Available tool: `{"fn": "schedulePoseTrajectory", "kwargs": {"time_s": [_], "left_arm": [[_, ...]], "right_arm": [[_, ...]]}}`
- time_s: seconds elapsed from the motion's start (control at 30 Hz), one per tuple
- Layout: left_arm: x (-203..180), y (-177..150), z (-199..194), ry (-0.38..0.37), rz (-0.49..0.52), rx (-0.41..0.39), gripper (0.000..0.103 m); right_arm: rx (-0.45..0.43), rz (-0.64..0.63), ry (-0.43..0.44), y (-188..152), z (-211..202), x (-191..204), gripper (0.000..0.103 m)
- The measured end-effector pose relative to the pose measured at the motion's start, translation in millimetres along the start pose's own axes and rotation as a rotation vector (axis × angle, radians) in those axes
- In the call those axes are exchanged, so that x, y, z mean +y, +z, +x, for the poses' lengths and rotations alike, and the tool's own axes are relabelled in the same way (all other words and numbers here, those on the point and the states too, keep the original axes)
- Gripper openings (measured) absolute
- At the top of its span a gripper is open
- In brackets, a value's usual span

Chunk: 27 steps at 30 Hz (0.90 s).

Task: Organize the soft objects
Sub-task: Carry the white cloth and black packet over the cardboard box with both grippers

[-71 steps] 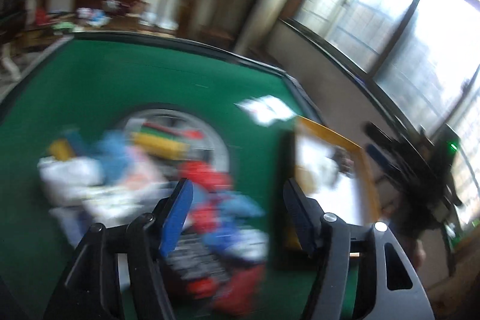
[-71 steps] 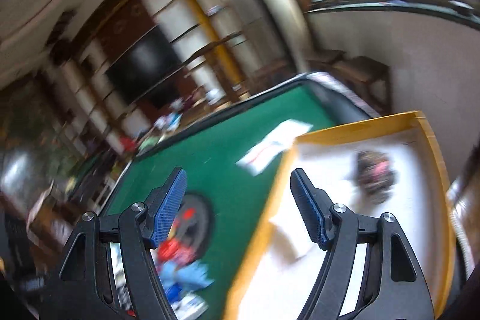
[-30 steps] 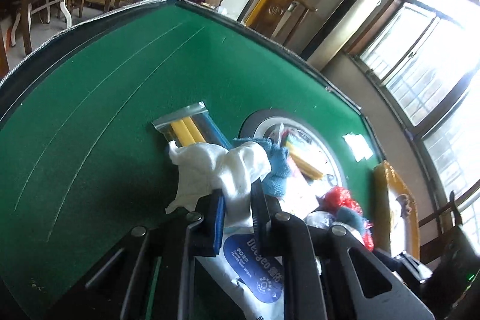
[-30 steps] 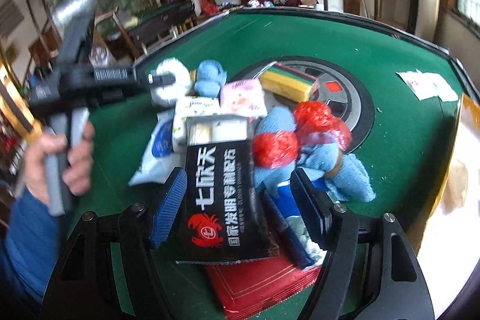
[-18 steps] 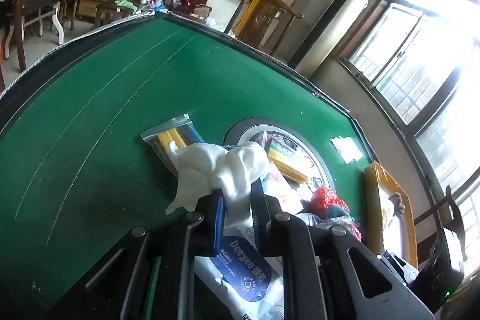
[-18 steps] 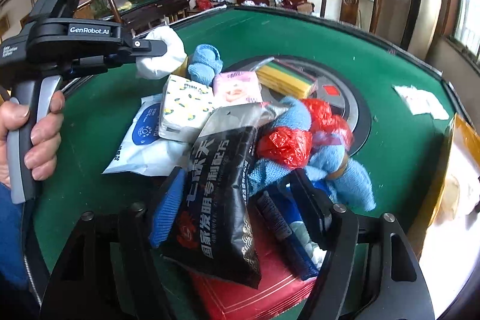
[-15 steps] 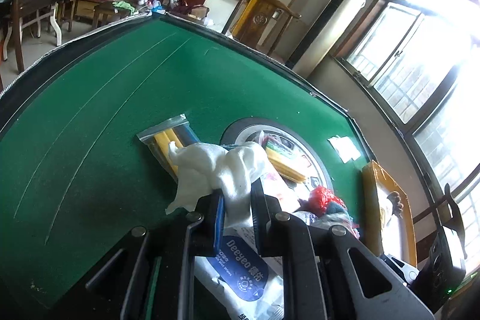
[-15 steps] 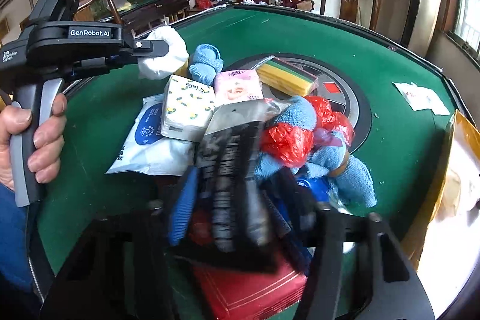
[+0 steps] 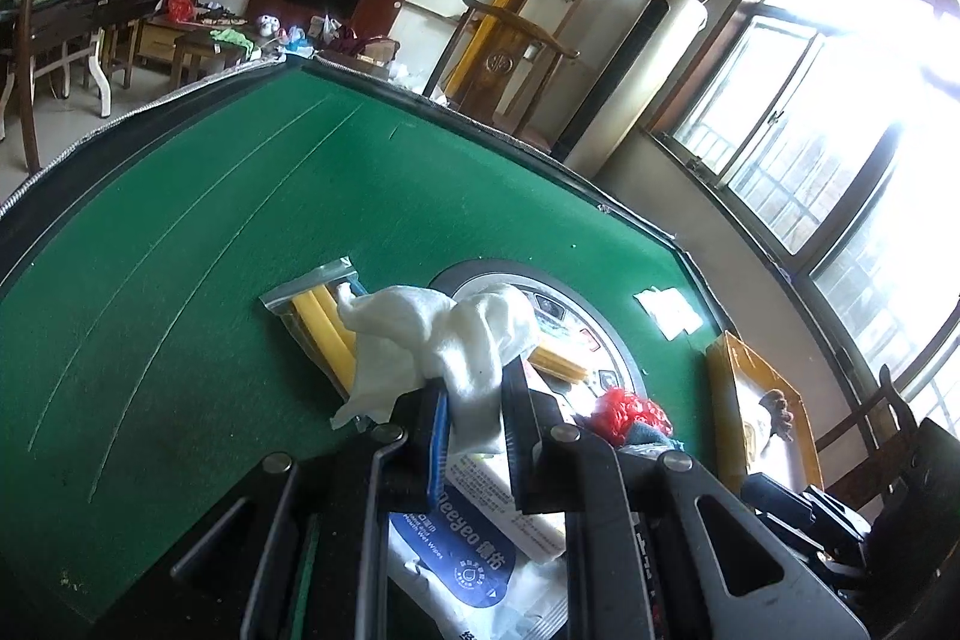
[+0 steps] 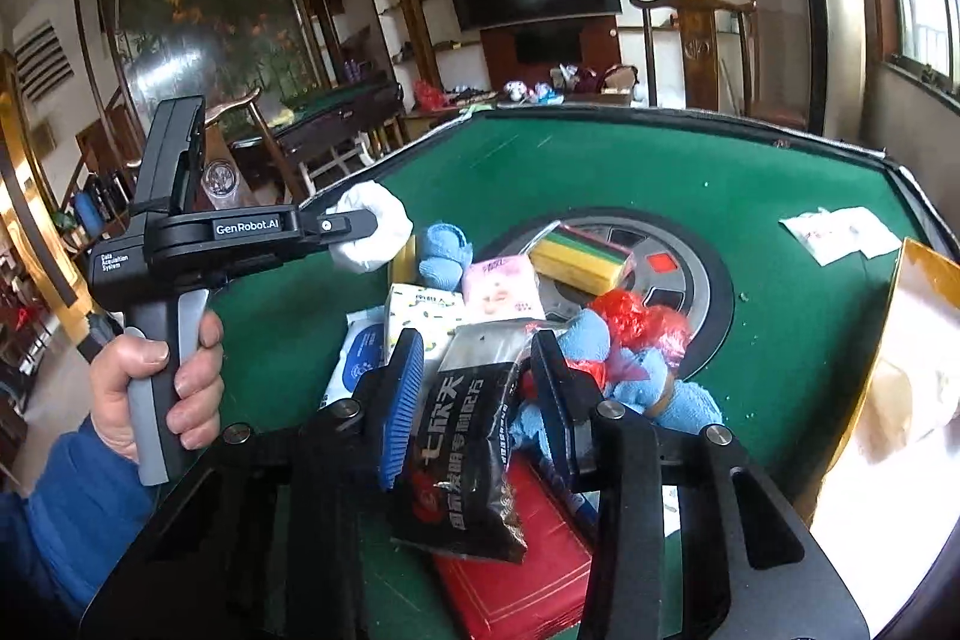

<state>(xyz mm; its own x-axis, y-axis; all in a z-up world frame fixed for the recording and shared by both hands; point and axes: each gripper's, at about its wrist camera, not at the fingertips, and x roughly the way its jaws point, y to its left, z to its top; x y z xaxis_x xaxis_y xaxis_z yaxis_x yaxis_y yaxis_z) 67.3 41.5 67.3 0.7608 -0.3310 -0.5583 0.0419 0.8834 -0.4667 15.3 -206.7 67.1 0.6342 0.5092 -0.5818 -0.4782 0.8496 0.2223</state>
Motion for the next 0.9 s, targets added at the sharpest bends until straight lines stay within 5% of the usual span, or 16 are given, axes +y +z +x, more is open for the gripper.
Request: {"fn": "schedulePoseTrajectory", "kwargs": {"time_s": [0.23, 0.33, 0.37, 0.63, 0.7, 0.9], "left_arm": [[0, -2, 5, 0.01, -0.003, 0.013, 0.015], [1, -1, 4, 0.006, -0.007, 0.013, 0.015], [1, -1, 5, 0.009, -0.006, 0.013, 0.015], [2, -1, 10, 0.01, -0.023, 0.031, 0.015], [2, -1, 8, 0.012, -0.02, 0.026, 0.015], [1, -3, 6, 0.006, -0.02, 0.028, 0.015]], "right_arm": [[0.142, -0.01, -0.052, -7, 27, 3, 0.039], [0.149, -0.057, -0.084, -10, 29, 15, 0.071], [0.142, -0.074, -0.1, -11, 29, 22, 0.075], [0.213, -0.17, -0.357, -17, 56, 55, 0.073], [0.223, -0.215, -0.449, -24, 64, 61, 0.047], [0.193, -0.166, -0.4, -20, 43, 46, 0.041]]}}
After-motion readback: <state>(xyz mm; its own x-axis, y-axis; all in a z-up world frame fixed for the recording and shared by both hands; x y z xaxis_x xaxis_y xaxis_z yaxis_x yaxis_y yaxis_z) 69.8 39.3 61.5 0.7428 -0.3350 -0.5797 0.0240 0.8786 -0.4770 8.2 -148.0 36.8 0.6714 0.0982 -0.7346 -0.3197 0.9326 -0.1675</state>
